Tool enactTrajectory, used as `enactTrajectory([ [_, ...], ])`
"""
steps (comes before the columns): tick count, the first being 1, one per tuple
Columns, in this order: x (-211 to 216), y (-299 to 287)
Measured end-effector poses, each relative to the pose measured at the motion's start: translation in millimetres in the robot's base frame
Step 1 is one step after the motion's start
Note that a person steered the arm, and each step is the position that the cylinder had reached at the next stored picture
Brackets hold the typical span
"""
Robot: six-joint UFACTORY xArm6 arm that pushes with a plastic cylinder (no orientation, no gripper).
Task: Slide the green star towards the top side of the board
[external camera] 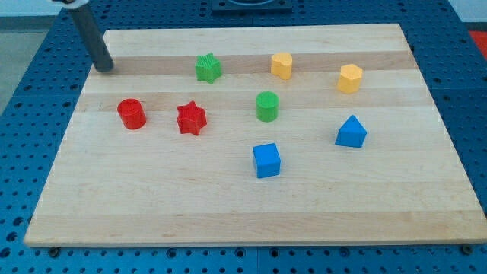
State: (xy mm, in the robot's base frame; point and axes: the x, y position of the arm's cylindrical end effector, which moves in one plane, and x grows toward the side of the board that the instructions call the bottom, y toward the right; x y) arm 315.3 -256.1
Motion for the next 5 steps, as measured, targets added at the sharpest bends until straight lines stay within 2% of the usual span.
enactTrajectory([
  [1,28,52],
  [2,36,110],
  [3,16,174],
  [4,-23,221],
  [5,-40,249],
])
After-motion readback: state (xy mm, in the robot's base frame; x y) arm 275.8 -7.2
